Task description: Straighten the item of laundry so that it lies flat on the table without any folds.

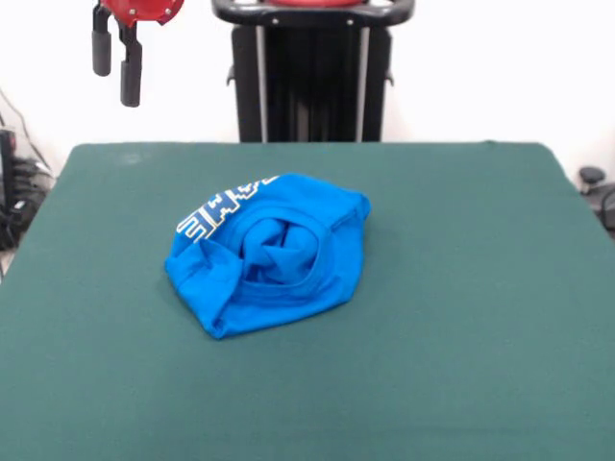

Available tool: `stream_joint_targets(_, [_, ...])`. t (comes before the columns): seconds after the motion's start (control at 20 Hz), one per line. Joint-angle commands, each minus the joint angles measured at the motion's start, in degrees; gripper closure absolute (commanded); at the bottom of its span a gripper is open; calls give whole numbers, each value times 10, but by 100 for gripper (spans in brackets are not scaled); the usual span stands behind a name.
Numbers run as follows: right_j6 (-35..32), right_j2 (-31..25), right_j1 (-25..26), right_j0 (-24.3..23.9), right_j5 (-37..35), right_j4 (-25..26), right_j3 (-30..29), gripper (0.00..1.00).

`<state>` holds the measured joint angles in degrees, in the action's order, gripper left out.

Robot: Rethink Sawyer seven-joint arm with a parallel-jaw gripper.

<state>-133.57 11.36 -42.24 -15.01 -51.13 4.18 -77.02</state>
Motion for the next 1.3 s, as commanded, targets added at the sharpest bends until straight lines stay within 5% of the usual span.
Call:
stream_joint_targets(0.05, [123, -63, 1, -35, -140, 20, 1, 0])
stream_joint_targets(1.3, [51, -111, 104, -43, -74, 19, 49, 0])
